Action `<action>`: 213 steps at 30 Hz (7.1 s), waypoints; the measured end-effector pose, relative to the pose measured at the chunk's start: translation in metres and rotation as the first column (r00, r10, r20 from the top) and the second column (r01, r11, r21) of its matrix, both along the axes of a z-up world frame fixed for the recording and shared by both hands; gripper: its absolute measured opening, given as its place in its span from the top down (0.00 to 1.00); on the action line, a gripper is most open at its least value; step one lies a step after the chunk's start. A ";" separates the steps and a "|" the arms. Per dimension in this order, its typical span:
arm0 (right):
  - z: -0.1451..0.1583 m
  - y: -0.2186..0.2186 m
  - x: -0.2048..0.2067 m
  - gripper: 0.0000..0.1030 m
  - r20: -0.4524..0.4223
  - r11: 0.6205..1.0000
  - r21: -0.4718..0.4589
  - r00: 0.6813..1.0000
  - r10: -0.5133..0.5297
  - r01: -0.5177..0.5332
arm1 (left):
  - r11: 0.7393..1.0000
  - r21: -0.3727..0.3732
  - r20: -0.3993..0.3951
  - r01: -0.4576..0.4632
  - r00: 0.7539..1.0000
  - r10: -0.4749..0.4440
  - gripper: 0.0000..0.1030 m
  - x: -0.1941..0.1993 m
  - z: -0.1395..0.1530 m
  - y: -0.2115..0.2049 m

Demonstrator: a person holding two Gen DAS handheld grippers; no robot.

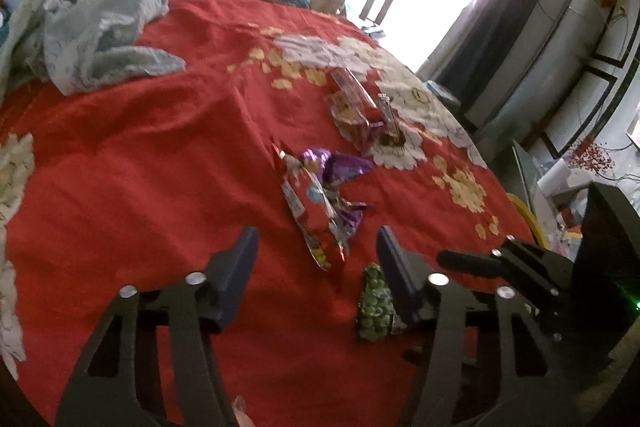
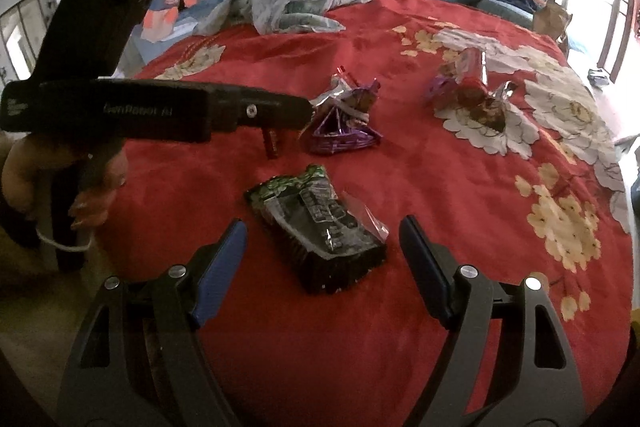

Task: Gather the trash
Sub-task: 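Grasp the dark green snack bag with the right tool while the left tool grasps the red-white wrapper, then carry the snack bag and red-white wrapper in both tools over the bin, then open both tools to drop the snack bag and wrapper into the bin, then move both open tools back over the bedspread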

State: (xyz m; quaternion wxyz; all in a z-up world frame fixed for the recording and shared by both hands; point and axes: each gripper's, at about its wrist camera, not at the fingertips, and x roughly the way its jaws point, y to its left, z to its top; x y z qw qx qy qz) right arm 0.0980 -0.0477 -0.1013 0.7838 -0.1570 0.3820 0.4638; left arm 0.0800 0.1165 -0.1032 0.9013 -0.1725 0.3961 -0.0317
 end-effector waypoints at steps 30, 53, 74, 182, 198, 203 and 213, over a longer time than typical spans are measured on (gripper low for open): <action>0.007 -0.029 0.014 0.70 -0.071 0.992 0.085 0.994 -0.088 0.094 | 1.000 -0.004 0.066 -0.027 0.997 0.027 0.90 0.001 0.024 0.008; 0.052 -0.096 0.041 0.70 -0.030 0.943 0.201 0.964 -0.264 0.265 | 0.996 0.036 0.157 0.078 0.984 -0.083 0.90 -0.004 0.060 -0.047; 0.068 -0.168 0.060 0.70 -0.044 0.855 0.275 0.894 -0.446 0.440 | 0.981 0.056 0.166 0.186 0.967 -0.193 0.90 0.007 0.069 -0.105; -0.029 -0.420 0.061 0.42 -0.239 0.287 0.176 0.323 -0.916 0.942 | 0.784 0.085 -0.027 0.615 0.788 -0.616 0.08 0.105 -0.027 -0.385; 0.013 -0.378 0.055 0.31 -0.161 0.378 0.261 0.426 -0.890 0.888 | 0.890 0.169 0.122 0.424 0.887 -0.446 0.07 0.089 0.025 -0.311; 0.027 -0.358 0.052 0.28 -0.128 0.425 0.284 0.473 -0.872 0.860 | 0.916 0.186 0.170 0.356 0.906 -0.387 0.07 0.078 0.042 -0.285; 0.051 -0.310 0.047 0.27 -0.077 0.532 0.314 0.580 -0.811 0.786 | 0.947 0.230 0.253 0.227 0.925 -0.283 0.07 0.056 0.067 -0.237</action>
